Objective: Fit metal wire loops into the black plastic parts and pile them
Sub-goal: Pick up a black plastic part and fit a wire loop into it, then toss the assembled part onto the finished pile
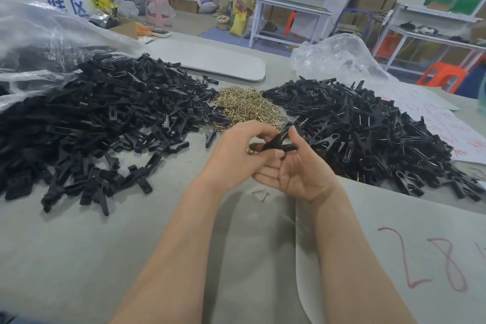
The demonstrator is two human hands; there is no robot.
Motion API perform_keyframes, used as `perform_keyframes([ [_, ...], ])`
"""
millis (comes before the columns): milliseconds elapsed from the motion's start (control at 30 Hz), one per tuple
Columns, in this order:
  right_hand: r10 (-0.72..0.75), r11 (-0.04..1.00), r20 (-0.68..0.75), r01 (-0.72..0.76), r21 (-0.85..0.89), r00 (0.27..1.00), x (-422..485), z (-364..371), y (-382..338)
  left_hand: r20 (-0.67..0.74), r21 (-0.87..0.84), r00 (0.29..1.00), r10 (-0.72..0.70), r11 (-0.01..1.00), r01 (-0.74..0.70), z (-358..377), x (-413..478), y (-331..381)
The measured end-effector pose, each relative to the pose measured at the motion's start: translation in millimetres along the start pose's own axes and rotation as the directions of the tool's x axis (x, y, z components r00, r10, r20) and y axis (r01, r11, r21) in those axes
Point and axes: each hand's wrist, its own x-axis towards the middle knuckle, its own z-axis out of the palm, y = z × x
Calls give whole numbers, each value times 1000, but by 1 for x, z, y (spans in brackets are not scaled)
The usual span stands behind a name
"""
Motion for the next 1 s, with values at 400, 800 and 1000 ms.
perform_keyframes([
  [400,-88,996,-13,88,31,996,7,0,10,19,-68,1000,0,998,2,-1,2,-1],
  [800,-509,809,-471,214,-547,721,8,8,-32,-42,144,979,-201,968,205,5,6,-12],
  [1000,-558,826,-602,311,-471,572,31,28,-43,-618,-587,489,-616,775,234,-24,8,-22],
])
